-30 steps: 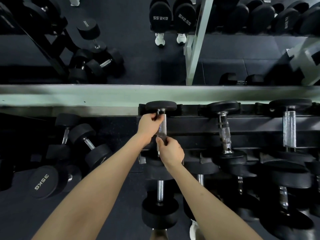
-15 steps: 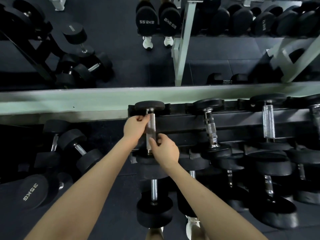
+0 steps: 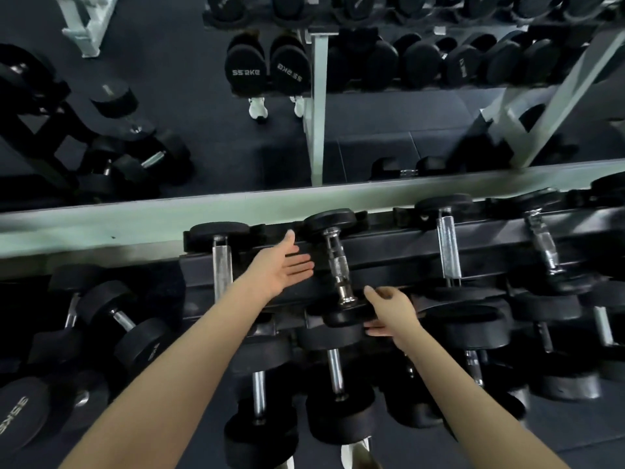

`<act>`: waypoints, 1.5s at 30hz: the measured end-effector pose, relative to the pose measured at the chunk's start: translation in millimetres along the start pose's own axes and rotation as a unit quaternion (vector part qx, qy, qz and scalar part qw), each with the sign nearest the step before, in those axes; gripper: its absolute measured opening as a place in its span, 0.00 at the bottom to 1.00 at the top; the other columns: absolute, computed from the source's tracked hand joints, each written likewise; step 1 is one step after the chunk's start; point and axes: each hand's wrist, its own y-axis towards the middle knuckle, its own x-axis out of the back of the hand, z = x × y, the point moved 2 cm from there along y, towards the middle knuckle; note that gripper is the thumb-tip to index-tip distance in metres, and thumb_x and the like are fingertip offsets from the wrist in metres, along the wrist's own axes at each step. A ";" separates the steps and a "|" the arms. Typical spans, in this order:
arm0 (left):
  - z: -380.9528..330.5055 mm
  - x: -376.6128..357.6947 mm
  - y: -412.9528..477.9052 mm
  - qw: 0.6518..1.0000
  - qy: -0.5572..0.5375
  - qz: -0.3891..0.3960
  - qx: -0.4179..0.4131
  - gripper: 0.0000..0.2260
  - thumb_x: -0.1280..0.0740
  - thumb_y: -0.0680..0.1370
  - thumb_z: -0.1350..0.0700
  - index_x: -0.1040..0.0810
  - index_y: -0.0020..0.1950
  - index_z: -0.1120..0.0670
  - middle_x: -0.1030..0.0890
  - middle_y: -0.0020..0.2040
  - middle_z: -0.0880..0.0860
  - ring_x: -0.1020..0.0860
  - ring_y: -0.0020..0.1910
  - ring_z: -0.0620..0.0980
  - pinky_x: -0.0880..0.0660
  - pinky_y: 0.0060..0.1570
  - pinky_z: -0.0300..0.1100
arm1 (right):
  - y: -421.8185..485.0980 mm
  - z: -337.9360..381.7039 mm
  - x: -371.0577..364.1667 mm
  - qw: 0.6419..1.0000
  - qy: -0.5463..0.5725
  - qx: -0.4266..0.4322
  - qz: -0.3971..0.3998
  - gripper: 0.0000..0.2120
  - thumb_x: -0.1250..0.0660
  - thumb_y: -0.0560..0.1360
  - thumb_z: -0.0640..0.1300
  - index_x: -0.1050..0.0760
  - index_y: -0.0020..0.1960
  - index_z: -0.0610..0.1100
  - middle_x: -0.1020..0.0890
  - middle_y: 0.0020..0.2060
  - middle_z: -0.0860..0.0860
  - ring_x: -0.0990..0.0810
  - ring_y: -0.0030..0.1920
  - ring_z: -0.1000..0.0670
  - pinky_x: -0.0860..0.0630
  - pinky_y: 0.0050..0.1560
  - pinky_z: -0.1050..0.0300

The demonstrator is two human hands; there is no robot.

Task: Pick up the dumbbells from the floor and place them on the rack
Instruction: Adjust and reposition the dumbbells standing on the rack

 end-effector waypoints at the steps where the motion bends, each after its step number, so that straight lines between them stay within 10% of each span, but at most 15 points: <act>1: -2.6 -10.8 7.5 0.999 -0.031 0.004 0.015 0.25 0.37 0.78 0.48 0.34 0.67 0.64 0.24 0.58 0.65 0.22 0.55 0.62 0.24 0.55 0.55 | 3.2 0.0 0.2 0.997 0.061 -0.027 0.031 0.19 0.32 0.75 0.51 0.28 0.61 0.43 0.21 0.46 0.48 0.17 0.42 0.43 0.18 0.39 0.47; 5: -21.6 -36.8 26.6 0.996 -0.093 -0.010 0.006 0.25 0.33 0.76 0.52 0.35 0.67 0.64 0.27 0.62 0.68 0.25 0.62 0.65 0.26 0.61 0.58 | 15.4 -1.1 -4.3 0.990 0.126 -0.046 0.054 0.12 0.30 0.74 0.40 0.24 0.56 0.38 0.21 0.49 0.44 0.21 0.43 0.46 0.19 0.30 0.51; 12: -31.2 -55.5 36.4 0.998 -0.021 -0.057 -0.021 0.12 0.29 0.73 0.62 0.28 0.54 0.62 0.23 0.56 0.65 0.20 0.52 0.63 0.18 0.37 0.48 | 17.1 -8.3 -9.8 0.986 0.163 -0.040 0.016 0.10 0.33 0.74 0.36 0.22 0.53 0.33 0.20 0.46 0.42 0.20 0.39 0.45 0.19 0.30 0.52; 18: -30.7 -59.4 40.5 0.997 -0.002 -0.068 -0.023 0.08 0.30 0.74 0.61 0.29 0.47 0.61 0.22 0.49 0.64 0.20 0.55 0.63 0.21 0.53 0.51 | 14.7 -10.8 -13.3 0.985 0.167 -0.032 0.010 0.06 0.34 0.74 0.36 0.23 0.50 0.37 0.23 0.38 0.49 0.22 0.35 0.51 0.19 0.31 0.53; 33: -30.1 -54.9 29.1 0.997 -0.019 -0.062 -0.029 0.15 0.31 0.75 0.62 0.29 0.60 0.63 0.24 0.59 0.64 0.21 0.56 0.62 0.20 0.52 0.49 | 12.9 -7.9 -16.7 0.988 0.146 -0.021 -0.047 0.05 0.32 0.71 0.36 0.21 0.37 0.38 0.19 0.38 0.44 0.20 0.32 0.49 0.18 0.27 0.52; 40: -32.3 -53.8 25.9 0.999 0.028 -0.036 -0.010 0.10 0.31 0.75 0.59 0.29 0.53 0.60 0.22 0.59 0.64 0.20 0.55 0.60 0.21 0.54 0.52 | 4.7 -7.7 -10.6 0.992 0.121 -0.029 -0.010 0.14 0.31 0.74 0.44 0.22 0.56 0.37 0.19 0.50 0.43 0.19 0.37 0.48 0.17 0.33 0.51; 45: -29.6 -56.0 13.9 0.992 0.068 -0.096 -0.039 0.18 0.37 0.79 0.56 0.33 0.66 0.61 0.25 0.50 0.62 0.22 0.50 0.61 0.22 0.51 0.51 | 0.3 -19.1 34.6 0.998 0.023 0.042 -0.029 0.19 0.35 0.75 0.54 0.23 0.58 0.42 0.19 0.48 0.48 0.17 0.46 0.44 0.17 0.40 0.48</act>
